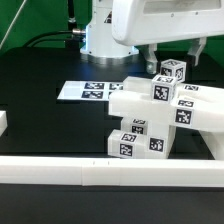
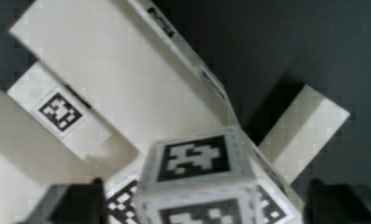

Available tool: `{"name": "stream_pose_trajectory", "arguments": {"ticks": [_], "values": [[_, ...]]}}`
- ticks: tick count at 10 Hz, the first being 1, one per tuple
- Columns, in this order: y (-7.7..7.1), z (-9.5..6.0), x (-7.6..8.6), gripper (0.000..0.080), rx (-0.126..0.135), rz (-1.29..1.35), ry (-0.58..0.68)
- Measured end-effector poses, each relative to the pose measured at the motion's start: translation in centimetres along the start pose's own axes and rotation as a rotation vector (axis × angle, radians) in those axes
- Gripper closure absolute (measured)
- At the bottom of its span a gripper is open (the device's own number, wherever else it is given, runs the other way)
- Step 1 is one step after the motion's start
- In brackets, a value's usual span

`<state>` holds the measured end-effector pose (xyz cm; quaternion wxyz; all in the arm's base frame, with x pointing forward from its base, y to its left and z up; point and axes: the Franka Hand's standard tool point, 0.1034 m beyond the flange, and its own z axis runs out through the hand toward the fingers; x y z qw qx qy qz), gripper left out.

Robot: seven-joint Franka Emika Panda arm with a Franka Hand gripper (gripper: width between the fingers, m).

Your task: Assemble chair

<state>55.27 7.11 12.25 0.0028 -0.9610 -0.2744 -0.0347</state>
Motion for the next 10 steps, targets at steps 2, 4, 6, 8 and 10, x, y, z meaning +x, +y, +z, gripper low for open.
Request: {"name": "stream_pose_trajectory", "arguments": {"ticks": [2, 4, 6, 8, 10], "values": [[0.07, 0.03, 0.00, 0.0402, -0.003, 0.000, 0.004], [0.07, 0.03, 0.00, 0.0516, -0.003, 0.002, 0.004], [0.07, 0.03, 0.00, 0.0516, -0.003, 0.025, 0.004], [0.14, 0.07, 0.11, 0.0516, -0.008, 0.120, 0.010], [-0.04, 0.10, 0.61, 0.0515, -0.044, 0.264, 0.031]]}}
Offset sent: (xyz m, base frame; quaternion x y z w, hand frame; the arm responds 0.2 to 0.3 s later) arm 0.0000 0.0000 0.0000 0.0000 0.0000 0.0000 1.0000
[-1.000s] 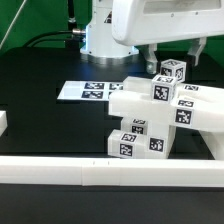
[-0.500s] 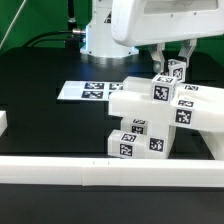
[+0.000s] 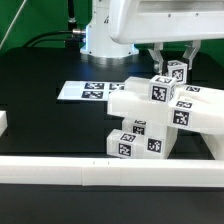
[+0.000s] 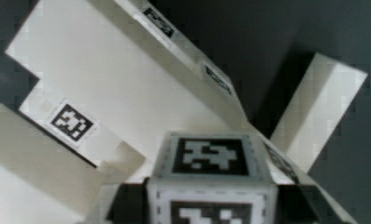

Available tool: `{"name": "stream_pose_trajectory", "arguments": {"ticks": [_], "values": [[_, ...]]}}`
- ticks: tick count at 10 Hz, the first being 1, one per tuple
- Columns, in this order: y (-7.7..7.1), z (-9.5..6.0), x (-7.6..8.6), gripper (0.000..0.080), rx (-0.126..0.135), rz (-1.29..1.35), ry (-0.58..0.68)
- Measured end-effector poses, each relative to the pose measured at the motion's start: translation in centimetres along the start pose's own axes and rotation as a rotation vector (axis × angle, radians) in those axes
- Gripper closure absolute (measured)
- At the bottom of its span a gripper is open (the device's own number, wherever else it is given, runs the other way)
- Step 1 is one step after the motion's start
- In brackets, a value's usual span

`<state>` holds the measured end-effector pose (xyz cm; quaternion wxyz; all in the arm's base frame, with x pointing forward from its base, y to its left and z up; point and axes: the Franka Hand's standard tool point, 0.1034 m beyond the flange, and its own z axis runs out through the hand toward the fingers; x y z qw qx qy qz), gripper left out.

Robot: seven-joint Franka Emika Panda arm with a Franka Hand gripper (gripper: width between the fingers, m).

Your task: Assemble chair

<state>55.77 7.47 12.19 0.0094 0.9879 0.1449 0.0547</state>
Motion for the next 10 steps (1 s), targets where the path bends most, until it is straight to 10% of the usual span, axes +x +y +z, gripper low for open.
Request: {"name": "stream_pose_trajectory", "arguments": {"ticks": [10], "values": [[-0.49, -0.04, 0.36, 0.0515, 0.006, 0.751, 0.018]]}}
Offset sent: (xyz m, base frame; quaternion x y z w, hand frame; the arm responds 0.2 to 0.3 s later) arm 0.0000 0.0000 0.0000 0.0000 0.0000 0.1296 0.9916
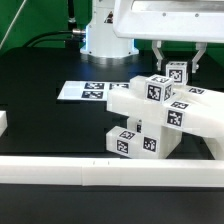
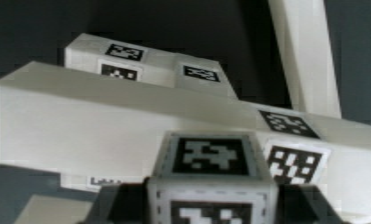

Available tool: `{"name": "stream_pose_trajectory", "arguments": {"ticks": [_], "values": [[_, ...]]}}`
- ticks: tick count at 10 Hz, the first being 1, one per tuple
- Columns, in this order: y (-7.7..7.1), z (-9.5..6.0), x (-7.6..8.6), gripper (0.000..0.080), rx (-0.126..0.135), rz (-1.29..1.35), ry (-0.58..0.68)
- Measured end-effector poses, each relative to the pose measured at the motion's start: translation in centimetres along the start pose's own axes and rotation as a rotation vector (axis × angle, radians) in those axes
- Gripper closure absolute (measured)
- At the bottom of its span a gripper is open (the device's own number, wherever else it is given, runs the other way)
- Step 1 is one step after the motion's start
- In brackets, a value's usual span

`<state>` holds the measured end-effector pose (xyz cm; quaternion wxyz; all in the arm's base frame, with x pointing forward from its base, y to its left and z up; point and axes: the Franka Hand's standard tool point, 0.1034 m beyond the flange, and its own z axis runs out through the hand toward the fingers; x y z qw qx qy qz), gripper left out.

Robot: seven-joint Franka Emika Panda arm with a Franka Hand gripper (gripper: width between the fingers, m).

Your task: Assemble chair

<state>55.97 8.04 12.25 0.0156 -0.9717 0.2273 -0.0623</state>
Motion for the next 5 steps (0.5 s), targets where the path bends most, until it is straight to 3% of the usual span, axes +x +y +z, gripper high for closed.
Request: {"name": "stream_pose_trajectory", "arguments": {"ticks": [5], "values": [[-0.38, -0.01, -0.08, 0.0515, 0.034, 0.311, -0.004]]}}
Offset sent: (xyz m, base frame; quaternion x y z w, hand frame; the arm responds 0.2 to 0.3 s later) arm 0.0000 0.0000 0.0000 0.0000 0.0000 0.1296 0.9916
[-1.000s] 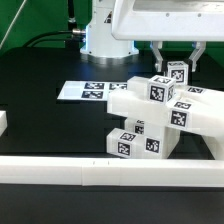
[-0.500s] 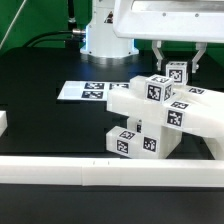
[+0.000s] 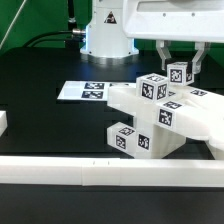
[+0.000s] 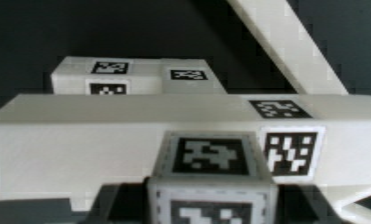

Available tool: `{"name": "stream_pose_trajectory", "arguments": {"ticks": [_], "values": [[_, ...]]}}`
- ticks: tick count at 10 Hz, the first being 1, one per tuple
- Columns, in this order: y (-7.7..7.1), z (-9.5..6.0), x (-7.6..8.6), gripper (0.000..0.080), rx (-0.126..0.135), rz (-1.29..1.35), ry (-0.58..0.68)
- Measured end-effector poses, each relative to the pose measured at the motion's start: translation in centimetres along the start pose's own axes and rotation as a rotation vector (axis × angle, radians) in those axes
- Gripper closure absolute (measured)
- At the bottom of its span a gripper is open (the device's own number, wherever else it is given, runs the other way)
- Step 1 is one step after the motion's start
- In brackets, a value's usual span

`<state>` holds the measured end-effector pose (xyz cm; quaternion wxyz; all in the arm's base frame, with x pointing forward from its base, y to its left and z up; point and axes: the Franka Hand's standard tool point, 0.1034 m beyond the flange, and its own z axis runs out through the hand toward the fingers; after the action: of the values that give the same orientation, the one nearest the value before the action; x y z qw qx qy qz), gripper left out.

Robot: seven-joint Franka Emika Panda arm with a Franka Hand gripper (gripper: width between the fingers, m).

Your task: Assemble chair

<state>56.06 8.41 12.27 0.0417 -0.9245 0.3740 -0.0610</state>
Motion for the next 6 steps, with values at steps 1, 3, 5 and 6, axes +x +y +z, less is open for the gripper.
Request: {"name": "stream_pose_trajectory", "arguments": {"ticks": [1, 3, 5, 6], "values": [[0.07, 0.02, 0.03, 0.0515, 0.022, 0.111, -0.013], [-0.10, 0.02, -0.13, 0.0515, 0.038, 0.366, -0.036], [-0.09, 0.05, -0.14, 0.0506, 0.038, 0.322, -0.035], [-0.10, 0.06, -0.15, 0.0315, 0.038, 0.315, -0.034]]}}
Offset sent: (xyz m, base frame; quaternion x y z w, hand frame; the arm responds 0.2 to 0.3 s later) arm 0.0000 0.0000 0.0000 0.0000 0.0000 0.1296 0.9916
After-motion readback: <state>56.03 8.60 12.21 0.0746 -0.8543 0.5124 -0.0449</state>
